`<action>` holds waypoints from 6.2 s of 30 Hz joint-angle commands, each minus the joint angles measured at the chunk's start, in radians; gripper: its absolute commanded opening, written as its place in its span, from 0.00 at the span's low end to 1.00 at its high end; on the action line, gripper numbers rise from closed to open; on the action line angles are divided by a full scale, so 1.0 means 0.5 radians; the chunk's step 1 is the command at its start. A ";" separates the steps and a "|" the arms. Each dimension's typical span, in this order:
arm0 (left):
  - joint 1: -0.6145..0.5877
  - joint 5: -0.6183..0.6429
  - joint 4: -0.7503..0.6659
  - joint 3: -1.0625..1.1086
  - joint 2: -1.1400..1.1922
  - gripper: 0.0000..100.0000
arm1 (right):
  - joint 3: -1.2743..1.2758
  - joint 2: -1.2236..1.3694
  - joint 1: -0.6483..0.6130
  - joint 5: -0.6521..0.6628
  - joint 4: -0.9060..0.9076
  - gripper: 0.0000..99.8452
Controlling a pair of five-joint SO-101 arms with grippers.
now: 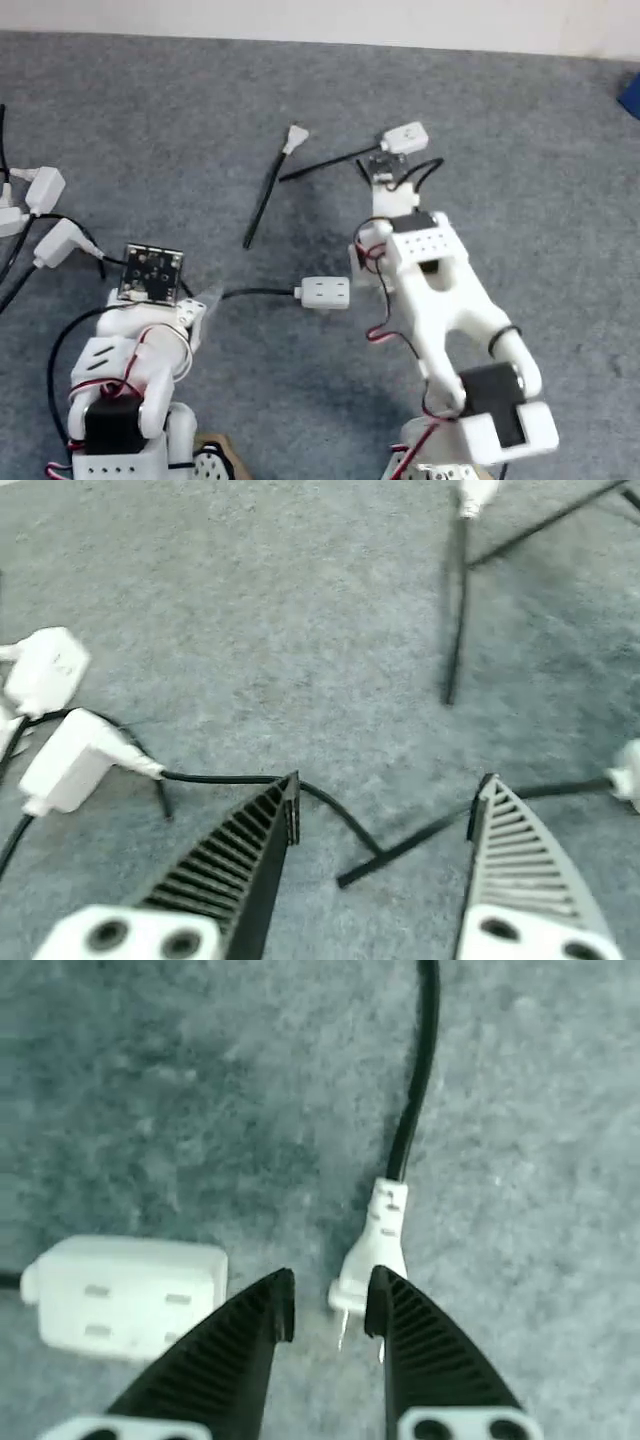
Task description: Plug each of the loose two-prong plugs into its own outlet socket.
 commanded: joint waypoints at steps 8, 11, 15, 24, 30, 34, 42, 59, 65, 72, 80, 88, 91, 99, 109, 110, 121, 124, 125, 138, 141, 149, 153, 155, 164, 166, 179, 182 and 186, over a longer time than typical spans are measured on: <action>-0.081 0.018 -0.046 0.063 -0.017 0.27 | -0.216 0.035 0.109 0.166 -0.143 0.13; -0.078 0.021 -0.058 0.103 -0.017 0.27 | -0.219 0.038 0.146 0.230 -0.143 0.13; -0.078 0.021 -0.058 0.103 -0.017 0.27 | -0.210 0.133 0.146 0.282 -0.146 0.13; -0.081 0.021 -0.049 0.103 -0.020 0.27 | -0.235 0.388 0.140 0.288 -0.189 0.13; -0.081 0.021 -0.046 0.106 -0.020 0.27 | -0.284 0.400 0.130 0.295 -0.293 0.12; -0.081 0.021 -0.046 0.106 -0.020 0.27 | -0.278 0.404 0.133 0.353 -0.354 0.00; -0.078 0.009 -0.064 0.195 -0.020 0.28 | -0.299 0.358 0.219 0.279 -0.290 0.01; -0.081 -0.190 -0.236 -0.532 0.002 0.37 | -1.066 -0.606 -0.585 -0.172 0.922 0.01; -0.078 -0.169 -0.233 -0.551 0.002 0.42 | -0.901 -0.578 -0.959 -0.104 0.560 0.01; -0.078 -0.169 -0.218 -0.551 -0.002 0.52 | -0.692 -0.569 -1.094 -0.095 0.044 0.01; -0.051 -0.270 -0.233 -0.471 -0.002 0.55 | -0.566 -0.569 -0.861 -0.325 -0.278 0.01; 0.035 -0.273 -0.516 -0.100 -0.002 0.55 | -0.582 -0.701 -0.864 -0.353 -0.011 0.01; 0.035 -0.273 -0.647 0.038 -0.002 0.55 | -0.578 -0.870 -0.907 -0.353 0.180 0.01; 0.048 -0.264 -0.712 0.075 -0.020 0.51 | -0.535 -1.162 -0.953 -0.341 0.361 0.01; 0.170 -0.258 -0.190 -0.330 -0.020 0.51 | -0.370 -0.879 -0.842 -0.353 -0.109 0.01; 0.201 -0.258 -0.163 -0.364 -0.020 0.51 | -0.370 -0.870 -0.842 -0.353 -0.133 0.01; 0.290 -0.215 -0.175 -0.404 -0.014 0.51 | -0.364 -0.852 -0.864 -0.393 -0.115 0.01; 0.278 -0.215 -0.325 -0.324 -0.005 0.51 | -0.379 -0.873 -0.971 -0.423 0.041 0.01; 0.278 -0.215 -0.377 -0.281 -0.005 0.51 | -0.379 -0.873 -1.005 -0.423 0.091 0.01; 0.032 -0.227 -0.789 0.189 -0.005 0.51 | -0.532 -1.063 -1.054 -0.288 0.486 0.01; 0.032 -0.227 -0.789 0.186 -0.014 0.51 | -0.606 -1.134 -1.054 -0.212 0.606 0.01; 0.026 -0.227 -0.752 0.195 -0.017 0.51 | -0.413 -1.023 -0.701 0.000 0.557 0.01; 0.032 -0.227 -0.703 0.195 -0.020 0.51 | -0.394 -0.848 -0.410 0.015 0.529 0.01; 0.038 -0.221 -0.703 0.198 -0.020 0.51 | -0.394 -0.769 -0.370 -0.074 0.575 0.01; -0.146 -0.028 -0.718 0.348 -0.020 0.51 | -0.517 -0.634 -0.680 -0.506 0.858 0.01; -0.226 -0.006 -0.798 0.425 -0.020 0.51 | -0.529 -0.631 -0.698 -0.509 0.876 0.01; -0.572 -0.006 -1.200 0.621 -0.020 0.51 | -0.342 -0.440 -0.342 -0.611 0.701 0.01; -0.572 -0.006 -1.200 0.621 -0.020 0.51 | -0.342 -0.354 -0.336 -0.660 0.710 0.01; -0.572 -0.006 -1.200 0.621 -0.020 0.51 | -0.345 -0.330 -0.318 -0.832 0.704 0.01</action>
